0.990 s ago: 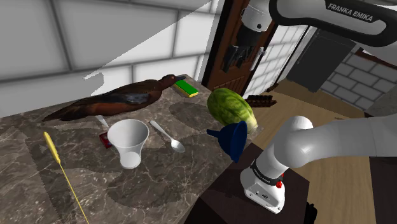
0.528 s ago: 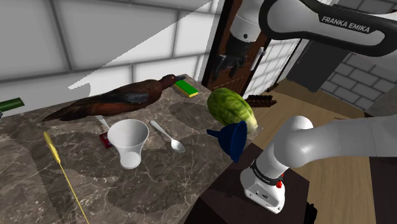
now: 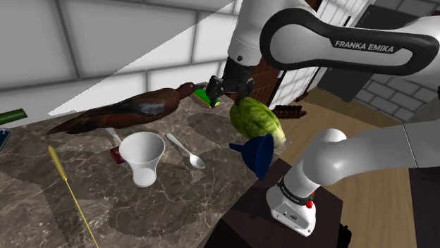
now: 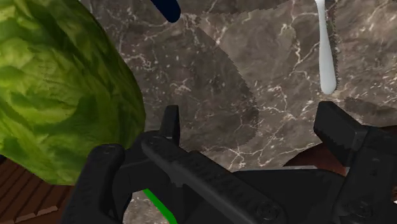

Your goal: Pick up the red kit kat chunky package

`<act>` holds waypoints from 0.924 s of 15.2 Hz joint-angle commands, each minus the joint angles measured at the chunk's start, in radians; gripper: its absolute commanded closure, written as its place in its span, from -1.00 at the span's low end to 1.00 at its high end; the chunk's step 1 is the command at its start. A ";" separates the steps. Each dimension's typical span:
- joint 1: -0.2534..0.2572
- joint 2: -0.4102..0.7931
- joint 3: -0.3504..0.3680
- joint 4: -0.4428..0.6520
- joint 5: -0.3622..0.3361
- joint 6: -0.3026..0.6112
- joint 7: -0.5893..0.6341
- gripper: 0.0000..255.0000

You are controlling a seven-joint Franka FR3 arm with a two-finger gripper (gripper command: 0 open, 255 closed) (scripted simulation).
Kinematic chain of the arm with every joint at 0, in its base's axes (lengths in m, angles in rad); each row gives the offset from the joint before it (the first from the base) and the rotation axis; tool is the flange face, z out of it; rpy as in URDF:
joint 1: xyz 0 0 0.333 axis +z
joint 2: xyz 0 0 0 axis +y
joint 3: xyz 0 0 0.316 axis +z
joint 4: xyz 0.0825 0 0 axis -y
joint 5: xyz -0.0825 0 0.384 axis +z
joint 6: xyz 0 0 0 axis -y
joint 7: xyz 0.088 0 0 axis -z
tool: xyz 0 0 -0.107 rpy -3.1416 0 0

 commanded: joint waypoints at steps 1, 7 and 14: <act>-0.010 0.042 0.058 0.013 0.026 0.033 0.101 -1.00; -0.069 0.221 0.234 0.098 0.046 0.136 0.389 -1.00; -0.176 0.522 0.448 0.269 -0.086 0.241 0.782 -1.00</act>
